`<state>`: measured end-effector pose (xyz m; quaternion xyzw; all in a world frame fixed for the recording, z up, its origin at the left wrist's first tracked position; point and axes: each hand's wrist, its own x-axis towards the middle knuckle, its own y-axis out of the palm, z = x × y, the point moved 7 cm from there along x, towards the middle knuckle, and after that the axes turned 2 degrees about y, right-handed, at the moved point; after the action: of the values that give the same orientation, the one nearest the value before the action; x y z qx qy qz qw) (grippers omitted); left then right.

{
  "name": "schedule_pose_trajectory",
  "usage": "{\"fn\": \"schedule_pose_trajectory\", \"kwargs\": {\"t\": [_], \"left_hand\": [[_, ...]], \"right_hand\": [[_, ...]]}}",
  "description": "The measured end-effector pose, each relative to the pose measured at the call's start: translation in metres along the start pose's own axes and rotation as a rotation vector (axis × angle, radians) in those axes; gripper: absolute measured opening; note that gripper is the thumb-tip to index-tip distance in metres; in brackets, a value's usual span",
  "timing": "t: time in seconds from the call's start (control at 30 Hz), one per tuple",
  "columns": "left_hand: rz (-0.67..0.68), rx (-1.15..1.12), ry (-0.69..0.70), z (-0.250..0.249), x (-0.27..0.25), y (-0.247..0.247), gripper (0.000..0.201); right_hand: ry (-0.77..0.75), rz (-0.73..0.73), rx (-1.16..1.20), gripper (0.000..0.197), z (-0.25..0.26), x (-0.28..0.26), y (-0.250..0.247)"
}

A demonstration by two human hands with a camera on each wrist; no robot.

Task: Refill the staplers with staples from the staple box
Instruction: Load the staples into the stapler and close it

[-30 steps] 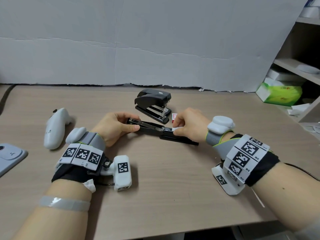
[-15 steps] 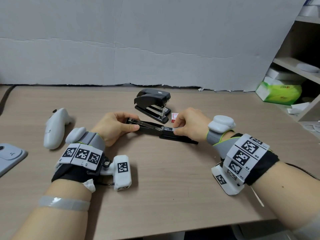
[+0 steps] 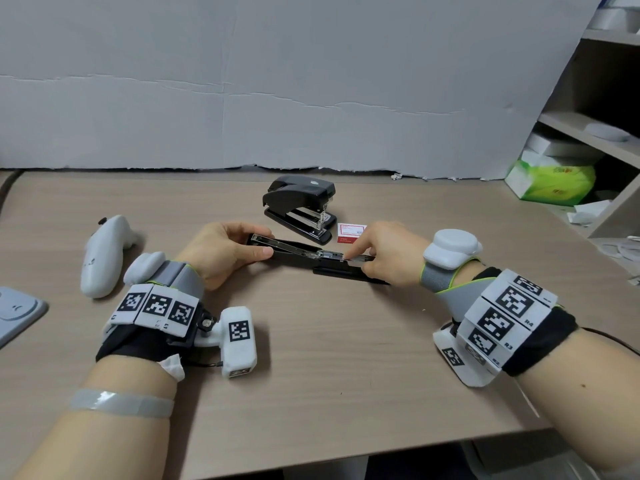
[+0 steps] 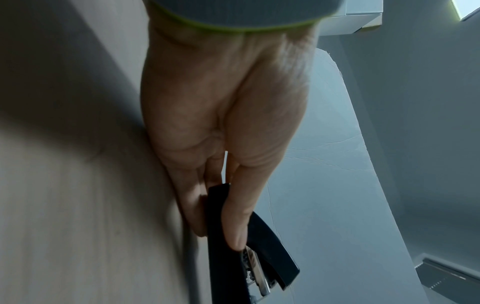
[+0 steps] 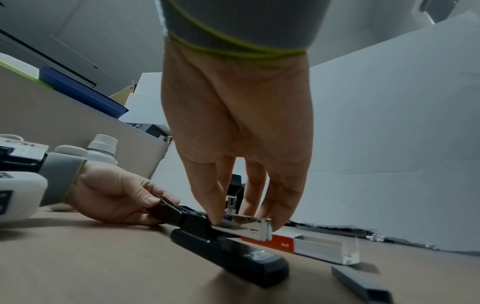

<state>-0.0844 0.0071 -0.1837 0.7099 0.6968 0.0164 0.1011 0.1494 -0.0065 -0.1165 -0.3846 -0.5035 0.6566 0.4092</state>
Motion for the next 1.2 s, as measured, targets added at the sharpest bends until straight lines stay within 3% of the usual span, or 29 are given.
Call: {"fn": "schedule_pose_trajectory", "kwargs": {"t": [0.2,0.37,0.57,0.7,0.77,0.83,1.2], "left_hand": [[-0.001,-0.002,0.005,0.000,0.000,0.001,0.027],[-0.003,-0.010,0.000,0.000,0.001,0.000,0.027],[-0.008,-0.010,0.008,-0.001,0.000,0.000,0.026],[-0.022,-0.006,0.018,-0.003,-0.002,0.001,0.026],[-0.015,-0.005,0.016,-0.003,-0.001,0.002,0.026],[-0.015,-0.004,0.013,-0.002,-0.001,0.001,0.026],[-0.016,-0.006,0.005,-0.001,-0.001,0.001,0.026]], "right_hand": [[0.063,0.023,-0.002,0.044,-0.018,-0.017,-0.005],[0.145,0.036,0.048,0.031,-0.037,-0.030,-0.018],[0.305,-0.155,0.131,0.016,-0.076,-0.018,-0.033],[0.423,-0.058,0.037,0.012,-0.097,-0.007,-0.012],[0.461,-0.013,0.022,0.022,-0.102,-0.003,-0.006],[0.473,0.002,0.032,0.029,-0.100,0.000,-0.004],[0.445,0.002,0.025,0.012,-0.090,0.004,0.000]]}}
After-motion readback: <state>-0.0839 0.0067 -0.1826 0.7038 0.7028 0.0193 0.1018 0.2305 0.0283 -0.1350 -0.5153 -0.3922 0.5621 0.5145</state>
